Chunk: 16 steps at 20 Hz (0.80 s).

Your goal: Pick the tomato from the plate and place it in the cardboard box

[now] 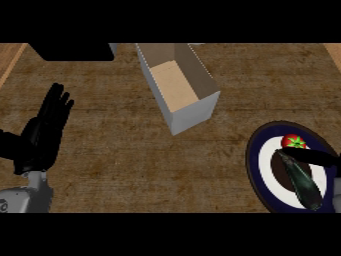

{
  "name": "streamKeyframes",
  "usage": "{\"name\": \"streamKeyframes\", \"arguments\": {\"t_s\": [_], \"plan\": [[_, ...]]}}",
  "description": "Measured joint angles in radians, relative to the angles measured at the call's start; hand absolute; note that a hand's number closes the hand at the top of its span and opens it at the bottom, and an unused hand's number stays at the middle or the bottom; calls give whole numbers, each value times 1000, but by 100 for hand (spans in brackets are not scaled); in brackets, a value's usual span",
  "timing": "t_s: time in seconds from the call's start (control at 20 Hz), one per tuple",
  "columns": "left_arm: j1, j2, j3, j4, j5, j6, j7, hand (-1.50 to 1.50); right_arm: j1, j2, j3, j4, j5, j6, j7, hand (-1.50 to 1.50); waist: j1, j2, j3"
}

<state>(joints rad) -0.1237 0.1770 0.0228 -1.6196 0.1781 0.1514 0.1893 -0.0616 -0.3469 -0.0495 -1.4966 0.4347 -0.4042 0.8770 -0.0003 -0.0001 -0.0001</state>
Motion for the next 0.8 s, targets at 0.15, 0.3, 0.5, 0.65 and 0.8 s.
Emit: {"name": "streamKeyframes", "arguments": {"t_s": [0.15,0.3,0.5,0.65,0.8], "plan": [[18,-8,5,-20,-9,-4,9,0,-23,34,-9,44,13,-3,-32,-150,1,0,0],[13,-19,10,-15,-22,-10,3,0,-18,58,-17,56,24,4,-58,-150,1,0,0],[8,-28,23,-8,-31,-18,2,0,-55,73,-50,124,20,17,-94,-150,1,0,0],[-9,-31,35,-8,-33,-21,19,0,-71,75,-70,150,17,34,-107,-150,1,0,0],[-1,-36,38,-24,-41,-26,27,0,-53,80,-83,142,19,48,-119,-150,1,0,0]]}}
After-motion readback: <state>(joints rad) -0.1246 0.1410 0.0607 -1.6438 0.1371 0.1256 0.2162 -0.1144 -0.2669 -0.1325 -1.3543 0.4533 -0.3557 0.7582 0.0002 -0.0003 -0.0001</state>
